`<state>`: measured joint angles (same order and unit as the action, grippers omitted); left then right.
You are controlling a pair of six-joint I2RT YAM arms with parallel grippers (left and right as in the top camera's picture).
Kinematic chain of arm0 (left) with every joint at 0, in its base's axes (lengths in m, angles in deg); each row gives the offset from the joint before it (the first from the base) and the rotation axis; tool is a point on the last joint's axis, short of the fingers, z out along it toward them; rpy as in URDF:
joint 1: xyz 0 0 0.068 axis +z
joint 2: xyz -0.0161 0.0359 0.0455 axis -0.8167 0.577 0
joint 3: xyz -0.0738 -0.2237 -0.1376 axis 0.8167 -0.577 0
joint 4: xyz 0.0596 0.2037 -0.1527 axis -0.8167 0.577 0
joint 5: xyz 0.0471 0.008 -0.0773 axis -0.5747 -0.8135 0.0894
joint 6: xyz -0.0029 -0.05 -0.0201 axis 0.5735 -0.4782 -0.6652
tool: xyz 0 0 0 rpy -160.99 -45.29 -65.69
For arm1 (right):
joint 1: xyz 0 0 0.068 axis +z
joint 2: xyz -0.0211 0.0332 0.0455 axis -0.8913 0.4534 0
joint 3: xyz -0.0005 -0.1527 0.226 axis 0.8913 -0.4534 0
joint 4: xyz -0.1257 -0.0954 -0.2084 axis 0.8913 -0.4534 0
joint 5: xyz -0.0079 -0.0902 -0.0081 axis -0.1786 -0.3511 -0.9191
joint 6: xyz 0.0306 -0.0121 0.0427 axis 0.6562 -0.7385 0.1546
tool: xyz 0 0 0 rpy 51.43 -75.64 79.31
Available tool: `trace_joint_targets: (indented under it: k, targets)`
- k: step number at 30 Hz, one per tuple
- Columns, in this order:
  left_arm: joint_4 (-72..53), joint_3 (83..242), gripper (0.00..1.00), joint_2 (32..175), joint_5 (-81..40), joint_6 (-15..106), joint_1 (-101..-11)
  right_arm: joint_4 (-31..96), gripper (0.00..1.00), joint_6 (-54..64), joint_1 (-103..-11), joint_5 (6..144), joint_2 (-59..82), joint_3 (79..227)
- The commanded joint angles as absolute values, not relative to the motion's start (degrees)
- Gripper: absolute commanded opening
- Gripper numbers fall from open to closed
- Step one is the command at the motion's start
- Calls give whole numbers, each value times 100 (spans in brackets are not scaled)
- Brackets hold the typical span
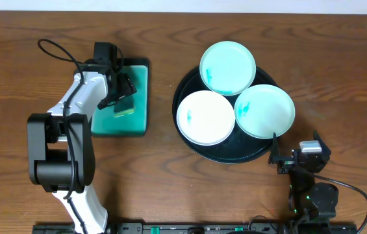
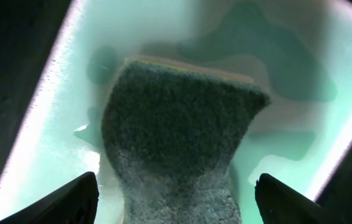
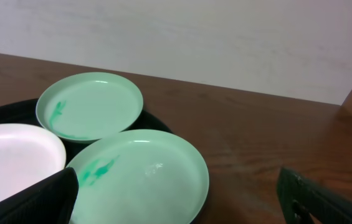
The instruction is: Clean dirty plates on tray and stack at the side
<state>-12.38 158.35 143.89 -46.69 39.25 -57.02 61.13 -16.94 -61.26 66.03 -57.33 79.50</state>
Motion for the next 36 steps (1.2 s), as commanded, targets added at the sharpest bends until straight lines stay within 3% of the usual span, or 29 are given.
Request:
trace_joint_targets:
  k: [1, 14, 23, 30, 36]
  targets:
    - [-1211, 15804, 81, 14450, -4584, 3836, -5687, 6089, 99, -1755, -6047, 6631, -5738, 7946]
    - [-1314, 15767, 75, 14846, -4658, 3862, -5685, 6089, 99, -1755, -6047, 6631, -5738, 7946]
    - [-1430, 15772, 45, 14778, -5143, 3869, -5680, 6089, 99, -1755, -6047, 6631, -5738, 7946]
    - [-1399, 15780, 9, 14734, -5139, 4011, -5680, 6089, 99, -1755, -6047, 6631, -5738, 7946]
    - [-1255, 15780, 7, 14247, -5135, 4011, -5682, 6089, 99, -1755, -6047, 6631, -5738, 7946]
